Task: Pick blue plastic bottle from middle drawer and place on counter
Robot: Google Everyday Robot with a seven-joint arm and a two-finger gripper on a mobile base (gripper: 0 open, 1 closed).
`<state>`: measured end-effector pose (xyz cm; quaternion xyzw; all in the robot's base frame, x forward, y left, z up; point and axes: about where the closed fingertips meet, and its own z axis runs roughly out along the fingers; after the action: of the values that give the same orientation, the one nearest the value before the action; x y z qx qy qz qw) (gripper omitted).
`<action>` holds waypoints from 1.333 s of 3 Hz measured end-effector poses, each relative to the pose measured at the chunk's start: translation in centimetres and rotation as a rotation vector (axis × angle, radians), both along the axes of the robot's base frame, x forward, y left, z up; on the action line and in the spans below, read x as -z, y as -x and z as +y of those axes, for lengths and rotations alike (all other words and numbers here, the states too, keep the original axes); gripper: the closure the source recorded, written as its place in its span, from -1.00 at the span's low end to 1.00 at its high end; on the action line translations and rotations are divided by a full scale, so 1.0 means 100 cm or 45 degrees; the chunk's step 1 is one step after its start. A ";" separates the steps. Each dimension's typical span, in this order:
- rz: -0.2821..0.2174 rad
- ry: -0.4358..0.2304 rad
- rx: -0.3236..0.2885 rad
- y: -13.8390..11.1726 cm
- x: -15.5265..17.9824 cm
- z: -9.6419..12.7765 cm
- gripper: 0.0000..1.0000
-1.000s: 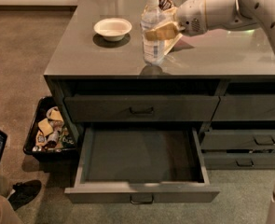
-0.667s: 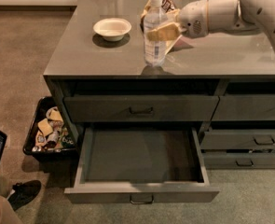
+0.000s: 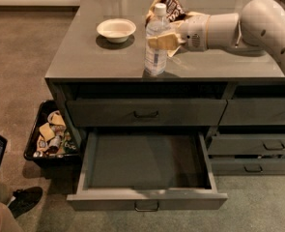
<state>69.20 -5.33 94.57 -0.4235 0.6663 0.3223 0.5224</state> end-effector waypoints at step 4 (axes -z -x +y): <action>-0.037 0.010 0.214 0.000 -0.004 -0.002 -0.74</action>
Offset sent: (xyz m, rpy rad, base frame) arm 0.0012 -0.0110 -0.0013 0.0145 -0.0282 -0.1949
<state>69.17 -5.54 94.92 -0.3729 0.6931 0.2685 0.5554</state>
